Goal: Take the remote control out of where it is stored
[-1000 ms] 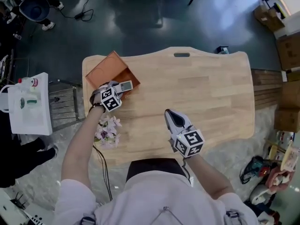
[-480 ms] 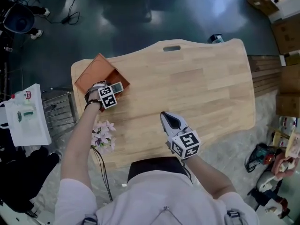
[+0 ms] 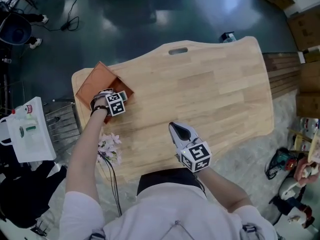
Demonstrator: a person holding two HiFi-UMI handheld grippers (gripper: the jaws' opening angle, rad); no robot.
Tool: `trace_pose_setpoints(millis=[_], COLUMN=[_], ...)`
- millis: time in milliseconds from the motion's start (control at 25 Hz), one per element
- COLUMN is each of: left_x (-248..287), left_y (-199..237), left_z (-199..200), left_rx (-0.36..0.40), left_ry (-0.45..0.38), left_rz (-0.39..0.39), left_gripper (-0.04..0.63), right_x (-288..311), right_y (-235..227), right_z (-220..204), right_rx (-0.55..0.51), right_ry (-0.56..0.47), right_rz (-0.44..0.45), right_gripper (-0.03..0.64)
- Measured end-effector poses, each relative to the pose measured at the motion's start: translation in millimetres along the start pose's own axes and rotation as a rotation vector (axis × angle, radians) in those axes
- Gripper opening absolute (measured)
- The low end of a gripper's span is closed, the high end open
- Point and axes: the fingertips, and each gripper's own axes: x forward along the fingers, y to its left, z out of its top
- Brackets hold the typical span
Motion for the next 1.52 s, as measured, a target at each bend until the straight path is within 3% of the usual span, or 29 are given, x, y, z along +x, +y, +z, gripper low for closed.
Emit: trace_pose_setpoints(millis=[280,760,1080,1200,1320,1520], left_x=[-3,-55,-170,-228,-285,-382], left_y=[8,21,17,7,-22,-65], left_z=[5,2,-2,-14,-28,-51], left_rx=[-0.035,-0.234,-0.454,-0.576,-0.699,-0.79], left_ry=[-0.027,-0.248,-0.517,-0.65,-0.786,-0.988], left_rz=[0.017,0.139,0.282,0.343,0.368,0.51], left_gripper=[0.283,0.264,0.262,0.262,0.261,0.261], right_x=[-6,-18,-32,-39,-58,-74], right_y=[-4,1,28,40,53,65], right_z=[-7,-1,24,45,70,122], right_rx=[-0.006,-0.037,-0.09,-0.133,-0.16,-0.173], right_ry=[0.011,-0.016,-0.074,-0.121,-0.176,-0.284], right_rz=[-0.014,-0.021,0.005,0.021,0.018,0.027], right_gripper=[0.028,0.028,0.028,0.028,0.028,0.028])
